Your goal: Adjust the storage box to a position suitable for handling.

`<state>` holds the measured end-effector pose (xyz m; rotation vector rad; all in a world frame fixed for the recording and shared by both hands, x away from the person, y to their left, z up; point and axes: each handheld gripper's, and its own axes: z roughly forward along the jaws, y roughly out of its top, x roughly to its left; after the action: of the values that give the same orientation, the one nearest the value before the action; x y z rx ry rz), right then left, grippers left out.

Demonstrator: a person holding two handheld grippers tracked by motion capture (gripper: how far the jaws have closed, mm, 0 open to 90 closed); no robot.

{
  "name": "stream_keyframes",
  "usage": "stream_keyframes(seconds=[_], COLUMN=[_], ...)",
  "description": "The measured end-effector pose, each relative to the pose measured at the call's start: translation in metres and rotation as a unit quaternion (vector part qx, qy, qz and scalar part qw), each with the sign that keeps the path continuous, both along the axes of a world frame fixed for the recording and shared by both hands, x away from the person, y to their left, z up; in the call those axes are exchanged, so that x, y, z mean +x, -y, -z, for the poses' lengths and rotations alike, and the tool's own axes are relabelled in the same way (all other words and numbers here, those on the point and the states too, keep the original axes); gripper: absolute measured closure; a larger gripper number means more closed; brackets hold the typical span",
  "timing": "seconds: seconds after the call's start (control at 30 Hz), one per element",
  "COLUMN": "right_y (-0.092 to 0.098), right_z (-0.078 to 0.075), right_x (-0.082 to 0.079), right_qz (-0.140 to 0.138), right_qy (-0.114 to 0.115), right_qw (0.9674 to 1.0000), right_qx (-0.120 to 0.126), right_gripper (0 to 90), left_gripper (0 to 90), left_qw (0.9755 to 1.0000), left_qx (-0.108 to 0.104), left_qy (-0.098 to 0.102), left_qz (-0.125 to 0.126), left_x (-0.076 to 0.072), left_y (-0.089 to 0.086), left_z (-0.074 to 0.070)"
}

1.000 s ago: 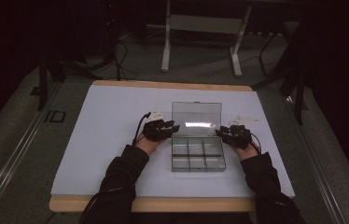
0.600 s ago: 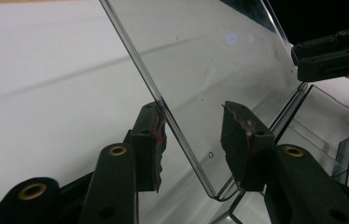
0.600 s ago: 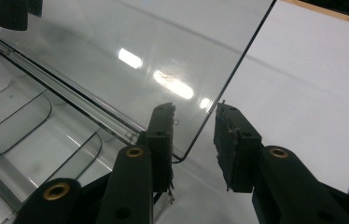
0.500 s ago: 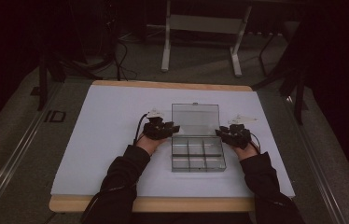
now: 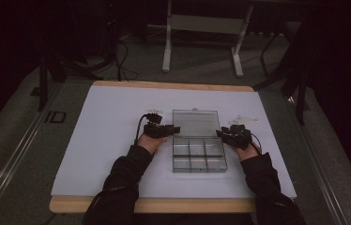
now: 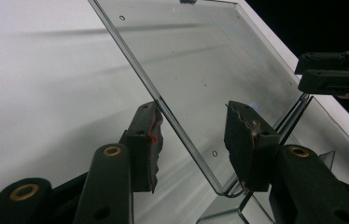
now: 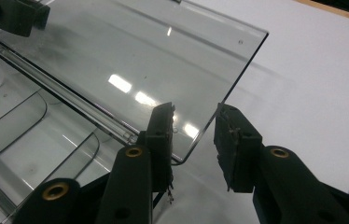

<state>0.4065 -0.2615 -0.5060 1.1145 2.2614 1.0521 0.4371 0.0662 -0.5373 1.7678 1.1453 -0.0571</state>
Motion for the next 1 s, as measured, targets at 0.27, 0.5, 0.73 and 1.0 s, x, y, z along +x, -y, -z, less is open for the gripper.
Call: stream_keyframes(seconds=[0.27, 0.5, 0.73, 1.0], right_y=[0.000, 0.000, 0.002, 0.010], right_z=[0.000, 0.001, 0.000, -0.007], right_x=[0.000, 0.000, 0.002, 0.002], right_qz=[0.000, 0.001, -0.002, -0.002], right_qy=[0.000, 0.000, -0.001, -0.006], right_qw=[1.0000, 1.0000, 0.9999, 0.9996], right_qx=[-0.005, -0.007, -0.013, -0.027], right_gripper=[66.8, 66.6, 66.6, 66.5], left_gripper=[55.6, 51.1, 49.7, 34.3], left_qw=[0.9990, 0.9993, 0.9988, 0.9970], left_qx=[-0.019, 0.008, 0.045, 0.048], left_qy=[-0.040, -0.033, 0.011, 0.054], left_qz=[-0.005, -0.017, -0.014, -0.026], left_x=[0.004, 0.003, -0.004, -0.016], left_y=[-0.002, 0.001, 0.005, -0.006], left_z=[0.004, 0.004, -0.003, -0.013])
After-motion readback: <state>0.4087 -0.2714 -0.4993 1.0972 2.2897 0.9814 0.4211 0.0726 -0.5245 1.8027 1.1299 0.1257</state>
